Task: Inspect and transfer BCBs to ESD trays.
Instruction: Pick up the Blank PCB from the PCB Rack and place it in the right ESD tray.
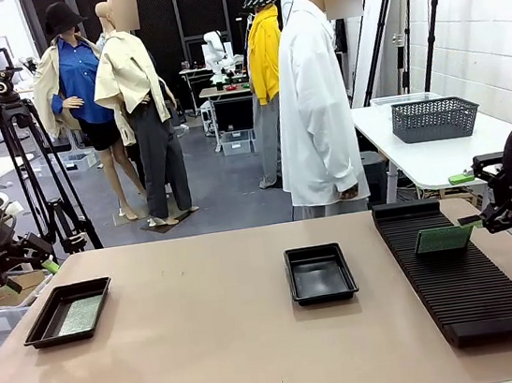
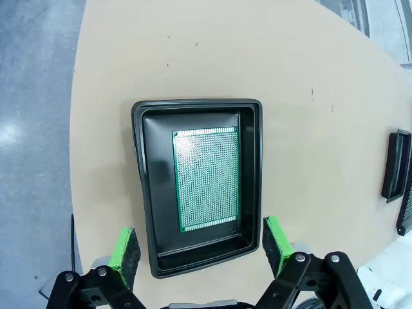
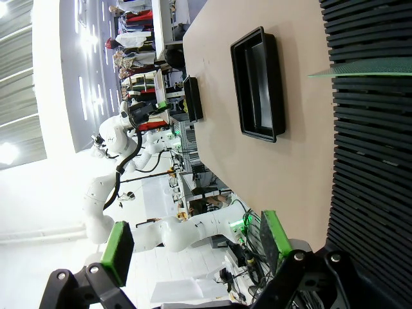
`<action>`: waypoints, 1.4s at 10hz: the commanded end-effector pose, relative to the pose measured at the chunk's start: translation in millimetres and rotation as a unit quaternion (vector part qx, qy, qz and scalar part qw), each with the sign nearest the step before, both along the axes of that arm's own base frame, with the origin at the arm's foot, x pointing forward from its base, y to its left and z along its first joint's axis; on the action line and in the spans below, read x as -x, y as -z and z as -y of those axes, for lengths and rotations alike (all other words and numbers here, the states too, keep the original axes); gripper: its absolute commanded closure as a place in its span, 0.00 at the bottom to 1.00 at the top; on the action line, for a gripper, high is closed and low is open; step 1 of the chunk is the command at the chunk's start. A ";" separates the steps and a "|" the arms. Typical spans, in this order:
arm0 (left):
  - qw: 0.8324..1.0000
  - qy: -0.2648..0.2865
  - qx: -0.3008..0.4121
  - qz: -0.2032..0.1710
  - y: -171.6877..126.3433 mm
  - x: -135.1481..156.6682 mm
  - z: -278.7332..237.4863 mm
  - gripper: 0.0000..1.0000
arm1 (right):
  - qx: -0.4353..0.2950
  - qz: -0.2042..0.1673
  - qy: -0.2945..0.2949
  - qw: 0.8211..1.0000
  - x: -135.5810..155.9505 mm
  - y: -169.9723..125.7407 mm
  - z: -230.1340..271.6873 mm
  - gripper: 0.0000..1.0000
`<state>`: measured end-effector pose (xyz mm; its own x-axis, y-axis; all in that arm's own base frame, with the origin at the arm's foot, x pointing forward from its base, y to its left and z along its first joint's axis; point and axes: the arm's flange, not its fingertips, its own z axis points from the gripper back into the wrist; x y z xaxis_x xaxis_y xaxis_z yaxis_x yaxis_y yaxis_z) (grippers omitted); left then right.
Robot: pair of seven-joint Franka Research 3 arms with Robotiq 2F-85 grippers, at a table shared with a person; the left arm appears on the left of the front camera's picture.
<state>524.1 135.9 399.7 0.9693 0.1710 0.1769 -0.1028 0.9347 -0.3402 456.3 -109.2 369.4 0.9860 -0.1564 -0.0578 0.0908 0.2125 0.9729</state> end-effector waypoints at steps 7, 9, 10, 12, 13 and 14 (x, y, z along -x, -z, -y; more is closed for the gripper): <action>0.992 0.035 0.117 0.024 -8.1 4.2 -8.0 0.00 | 0.002 -0.006 -0.001 1.000 0.4 -1.3 -0.6 0.00; 0.973 0.055 0.220 0.047 -7.5 12.1 -25.1 0.00 | 0.002 -0.006 -0.001 1.000 0.4 -1.3 -0.6 0.00; 0.963 0.055 0.256 0.060 -6.4 14.2 -33.5 0.00 | 0.002 -0.006 -0.001 1.000 0.4 -1.3 -0.6 0.00; 0.938 0.095 0.331 0.046 6.5 21.9 -44.2 0.00 | 0.002 -0.006 -0.001 1.000 0.4 -1.3 -0.6 0.00; 0.921 0.104 0.372 0.045 13.4 22.4 -49.3 0.00 | 0.002 -0.006 -0.001 1.000 0.4 -1.3 -0.6 0.00; 0.907 0.108 0.403 0.049 20.0 22.9 -55.4 0.00 | 0.002 -0.006 -0.001 1.000 0.4 -1.3 -0.6 0.00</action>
